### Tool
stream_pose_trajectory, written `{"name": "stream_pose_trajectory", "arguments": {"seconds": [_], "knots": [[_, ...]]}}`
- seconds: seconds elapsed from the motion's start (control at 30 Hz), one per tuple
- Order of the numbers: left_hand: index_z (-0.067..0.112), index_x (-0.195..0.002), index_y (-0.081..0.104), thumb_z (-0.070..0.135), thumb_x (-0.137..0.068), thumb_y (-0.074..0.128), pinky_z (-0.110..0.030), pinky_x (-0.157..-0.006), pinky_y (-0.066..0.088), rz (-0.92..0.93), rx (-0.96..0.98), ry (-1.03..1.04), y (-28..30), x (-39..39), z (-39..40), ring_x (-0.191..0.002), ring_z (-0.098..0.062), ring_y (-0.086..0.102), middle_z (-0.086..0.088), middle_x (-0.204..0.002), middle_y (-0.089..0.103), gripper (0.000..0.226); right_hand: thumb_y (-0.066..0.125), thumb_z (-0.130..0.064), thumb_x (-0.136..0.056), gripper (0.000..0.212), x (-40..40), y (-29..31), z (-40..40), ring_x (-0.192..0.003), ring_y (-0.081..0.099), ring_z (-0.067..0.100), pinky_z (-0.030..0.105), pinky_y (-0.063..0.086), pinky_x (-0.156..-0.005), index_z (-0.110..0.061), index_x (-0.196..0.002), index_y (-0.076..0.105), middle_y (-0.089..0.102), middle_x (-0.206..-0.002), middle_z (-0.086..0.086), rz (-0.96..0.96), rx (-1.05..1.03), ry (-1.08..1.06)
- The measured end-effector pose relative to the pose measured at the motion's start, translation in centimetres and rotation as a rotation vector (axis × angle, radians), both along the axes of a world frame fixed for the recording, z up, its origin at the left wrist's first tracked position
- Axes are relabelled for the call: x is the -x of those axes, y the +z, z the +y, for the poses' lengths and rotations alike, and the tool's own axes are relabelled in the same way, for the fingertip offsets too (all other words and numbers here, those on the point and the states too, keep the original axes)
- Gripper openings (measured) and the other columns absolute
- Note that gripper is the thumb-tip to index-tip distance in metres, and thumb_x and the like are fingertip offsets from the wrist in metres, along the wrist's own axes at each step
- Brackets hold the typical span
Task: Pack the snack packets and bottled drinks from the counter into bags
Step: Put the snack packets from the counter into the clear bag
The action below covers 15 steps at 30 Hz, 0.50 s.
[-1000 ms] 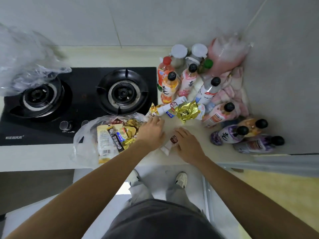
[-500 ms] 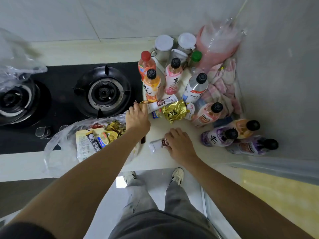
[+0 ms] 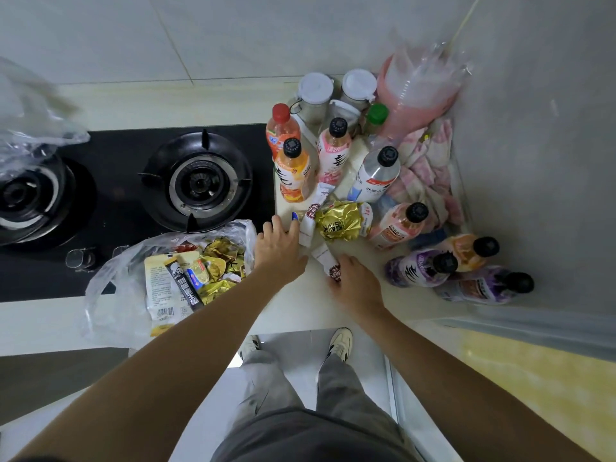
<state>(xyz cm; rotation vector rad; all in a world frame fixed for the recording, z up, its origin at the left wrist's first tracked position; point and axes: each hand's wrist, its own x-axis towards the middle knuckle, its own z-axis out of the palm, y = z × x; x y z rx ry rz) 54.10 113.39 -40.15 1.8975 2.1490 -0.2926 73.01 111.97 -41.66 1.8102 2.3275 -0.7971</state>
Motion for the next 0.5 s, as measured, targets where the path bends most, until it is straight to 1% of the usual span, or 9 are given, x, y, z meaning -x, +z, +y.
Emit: {"name": "stream_pose_trajectory", "arguments": {"seconds": [0.1, 0.17, 0.23, 0.3, 0.37, 0.5], "knots": [[0.017, -0.130, 0.036, 0.032, -0.083, 0.066, -0.037, -0.079, 0.043, 0.048, 0.010, -0.033, 0.1, -0.8, -0.9, -0.098, -0.029, 0.044, -0.014, -0.116, 0.044, 0.058, 0.062, -0.034, -0.097, 0.030, -0.1, -0.1, -0.4, -0.101, 0.065, 0.033, 0.035, 0.044, -0.070, -0.010, -0.113, 0.054, 0.065, -0.109, 0.011, 0.017, 0.022, -0.054], [0.016, -0.123, 0.039, 0.023, -0.083, 0.065, -0.035, -0.075, 0.039, 0.061, 0.006, -0.049, 0.1, -1.0, -1.6, -0.095, -0.029, 0.043, -0.015, -0.113, 0.046, 0.048, 0.061, -0.034, -0.097, 0.029, -0.2, 0.0, -0.7, -0.099, 0.065, 0.034, 0.036, 0.043, -0.069, -0.010, -0.112, 0.053, 0.065, -0.108, 0.011, 0.032, 0.038, -0.090], [0.016, -0.126, 0.039, 0.021, -0.084, 0.066, -0.035, -0.075, 0.039, 0.039, 0.006, -0.067, -0.2, -1.1, -2.2, -0.098, -0.028, 0.043, -0.014, -0.114, 0.047, 0.050, 0.061, -0.034, -0.096, 0.028, -0.3, 0.1, -1.0, -0.097, 0.066, 0.035, 0.035, 0.042, -0.067, -0.011, -0.109, 0.052, 0.066, -0.106, 0.011, 0.050, 0.050, -0.125], [0.017, -0.129, 0.038, 0.028, -0.082, 0.071, -0.035, -0.080, 0.044, 0.001, 0.015, -0.081, -0.3, -1.1, -2.8, -0.103, -0.028, 0.043, -0.013, -0.117, 0.045, 0.059, 0.062, -0.035, -0.096, 0.027, -0.4, 0.3, -1.3, -0.094, 0.066, 0.036, 0.036, 0.045, -0.068, -0.012, -0.106, 0.051, 0.068, -0.105, 0.011, 0.077, 0.070, -0.178], [0.017, -0.125, 0.037, 0.036, -0.078, 0.076, -0.036, -0.083, 0.047, -0.033, 0.019, -0.069, -0.1, -1.3, -3.2, -0.105, -0.027, 0.043, -0.011, -0.117, 0.044, 0.064, 0.063, -0.035, -0.095, 0.026, -0.3, 0.8, -1.6, -0.092, 0.067, 0.036, 0.039, 0.052, -0.072, -0.014, -0.104, 0.052, 0.069, -0.103, 0.011, 0.119, 0.095, -0.245], [0.015, -0.122, 0.039, 0.024, -0.079, 0.075, -0.035, -0.085, 0.048, -0.061, 0.051, -0.035, 0.3, -2.3, -4.0, -0.106, -0.026, 0.046, -0.011, -0.117, 0.043, 0.057, 0.066, -0.037, -0.093, 0.028, -0.4, 1.4, -2.4, -0.092, 0.068, 0.037, 0.045, 0.057, -0.078, -0.015, -0.102, 0.053, 0.071, -0.102, 0.012, 0.174, 0.129, -0.334]]}}
